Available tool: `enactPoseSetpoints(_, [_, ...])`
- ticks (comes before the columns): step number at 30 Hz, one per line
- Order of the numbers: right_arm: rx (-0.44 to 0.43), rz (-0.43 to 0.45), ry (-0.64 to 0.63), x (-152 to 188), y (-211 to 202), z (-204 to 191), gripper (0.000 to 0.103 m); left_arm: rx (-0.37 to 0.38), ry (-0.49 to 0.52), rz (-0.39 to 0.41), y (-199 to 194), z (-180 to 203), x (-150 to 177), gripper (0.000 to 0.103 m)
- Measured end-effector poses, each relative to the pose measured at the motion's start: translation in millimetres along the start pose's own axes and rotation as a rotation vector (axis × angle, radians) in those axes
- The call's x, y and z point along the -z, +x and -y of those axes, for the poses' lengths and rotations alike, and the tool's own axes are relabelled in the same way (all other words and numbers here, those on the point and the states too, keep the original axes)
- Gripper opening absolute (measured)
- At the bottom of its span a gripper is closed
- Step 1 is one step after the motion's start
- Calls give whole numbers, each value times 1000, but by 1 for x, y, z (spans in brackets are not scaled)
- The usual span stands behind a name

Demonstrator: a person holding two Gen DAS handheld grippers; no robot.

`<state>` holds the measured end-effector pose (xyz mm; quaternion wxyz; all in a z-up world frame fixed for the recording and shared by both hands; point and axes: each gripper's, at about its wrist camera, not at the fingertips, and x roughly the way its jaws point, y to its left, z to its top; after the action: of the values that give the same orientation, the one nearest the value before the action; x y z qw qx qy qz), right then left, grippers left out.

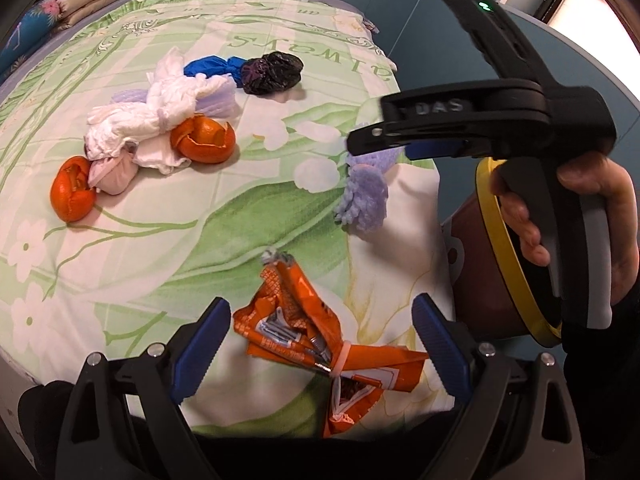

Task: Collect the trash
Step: 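Grasp the orange snack wrapper with the left tool while the right tool grasps the lavender foam net, then carry the orange wrapper and lavender foam net over the bin with both tools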

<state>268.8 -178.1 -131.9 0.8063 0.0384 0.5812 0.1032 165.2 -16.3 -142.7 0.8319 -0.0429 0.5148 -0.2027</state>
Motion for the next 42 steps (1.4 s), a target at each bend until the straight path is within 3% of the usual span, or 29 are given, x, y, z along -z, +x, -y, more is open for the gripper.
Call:
enactPoseSetpoints(5, [-2, -22, 8, -2, 11, -2, 70, 24, -8, -15, 7, -2, 0, 80])
enactPoseSetpoints(8, [13, -32, 6, -2, 17, -5, 65, 32, -10, -24, 9, -2, 1, 68])
enactPoseSetpoints(11, [20, -43, 11, 0, 22, -6, 52, 35, -15, -38, 13, -3, 2, 42])
enactPoseSetpoints(12, [25, -49, 12, 0, 24, -6, 48, 46, -23, -48, 15, -4, 2, 30])
enactPoseSetpoints(13, [24, -53, 15, 0, 25, -6, 47, 50, -28, -52, 16, -5, 3, 27])
enactPoseSetpoints(23, [10, -36, 3, 2, 19, -8, 24, 69, -45, -12, 7, -7, 4, 26])
enactPoseSetpoints(33, [-17, 16, -24, 5, 5, -12, 11, 107, -73, 29, -6, -12, 9, 26])
enactPoseSetpoints(42, [-41, 29, -4, 3, -1, -7, 11, 131, -89, 50, -12, -14, 10, 25])
